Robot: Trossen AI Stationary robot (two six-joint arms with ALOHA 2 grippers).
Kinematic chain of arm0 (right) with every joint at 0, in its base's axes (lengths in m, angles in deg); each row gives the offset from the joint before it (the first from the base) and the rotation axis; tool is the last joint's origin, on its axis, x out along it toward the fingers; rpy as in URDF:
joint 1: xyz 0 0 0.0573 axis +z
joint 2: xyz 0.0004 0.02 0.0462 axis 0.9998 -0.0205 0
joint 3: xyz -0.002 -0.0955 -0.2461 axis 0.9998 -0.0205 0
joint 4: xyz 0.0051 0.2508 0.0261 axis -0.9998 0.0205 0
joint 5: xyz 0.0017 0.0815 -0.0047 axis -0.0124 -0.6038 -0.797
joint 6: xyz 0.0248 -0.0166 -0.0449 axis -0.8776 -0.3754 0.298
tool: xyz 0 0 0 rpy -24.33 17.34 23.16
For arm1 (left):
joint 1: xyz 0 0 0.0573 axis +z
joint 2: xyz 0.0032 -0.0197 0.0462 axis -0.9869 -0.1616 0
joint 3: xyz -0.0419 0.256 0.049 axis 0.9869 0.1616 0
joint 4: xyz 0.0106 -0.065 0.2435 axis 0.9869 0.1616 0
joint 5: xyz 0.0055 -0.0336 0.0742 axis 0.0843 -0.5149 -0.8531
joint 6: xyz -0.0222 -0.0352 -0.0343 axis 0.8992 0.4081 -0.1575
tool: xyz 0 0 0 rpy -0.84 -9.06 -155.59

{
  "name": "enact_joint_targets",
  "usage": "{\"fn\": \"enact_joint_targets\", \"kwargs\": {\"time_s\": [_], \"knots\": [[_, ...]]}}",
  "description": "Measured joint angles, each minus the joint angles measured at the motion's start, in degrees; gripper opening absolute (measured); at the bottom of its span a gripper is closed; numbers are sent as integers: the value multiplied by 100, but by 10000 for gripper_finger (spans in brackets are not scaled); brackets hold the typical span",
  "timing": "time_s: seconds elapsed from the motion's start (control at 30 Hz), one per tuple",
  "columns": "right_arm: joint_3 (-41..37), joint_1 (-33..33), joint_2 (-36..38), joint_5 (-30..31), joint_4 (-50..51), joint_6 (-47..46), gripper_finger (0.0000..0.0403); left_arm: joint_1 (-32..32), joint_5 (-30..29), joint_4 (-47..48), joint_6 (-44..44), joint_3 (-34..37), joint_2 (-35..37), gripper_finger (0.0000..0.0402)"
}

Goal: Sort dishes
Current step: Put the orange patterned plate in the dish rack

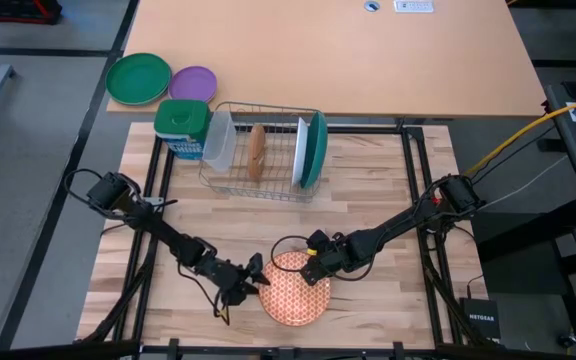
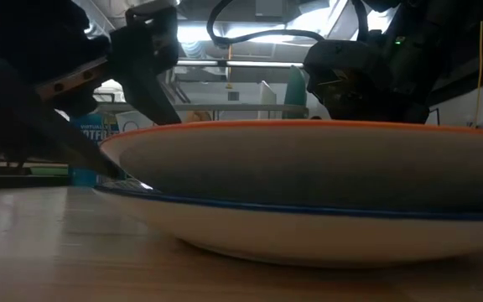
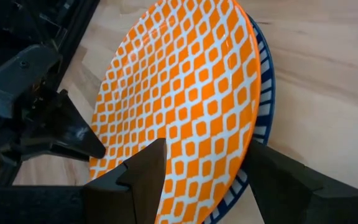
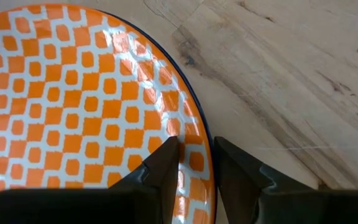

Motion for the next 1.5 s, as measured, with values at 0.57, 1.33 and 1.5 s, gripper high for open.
{"fn": "enact_joint_targets", "kwargs": {"time_s": [0.57, 1.33, 1.5], "knots": [[-2, -4, 2, 27, -95, 7, 104, 108, 36, -265, -166, -11, -324, 201], [548, -2, -49, 175, 314, 506, 104, 55, 506, -246, -349, 7, -351, 9], [937, -3, -49, 330, 888, 599, 103, -41, 390, -573, -167, 7, -358, 6]]}}
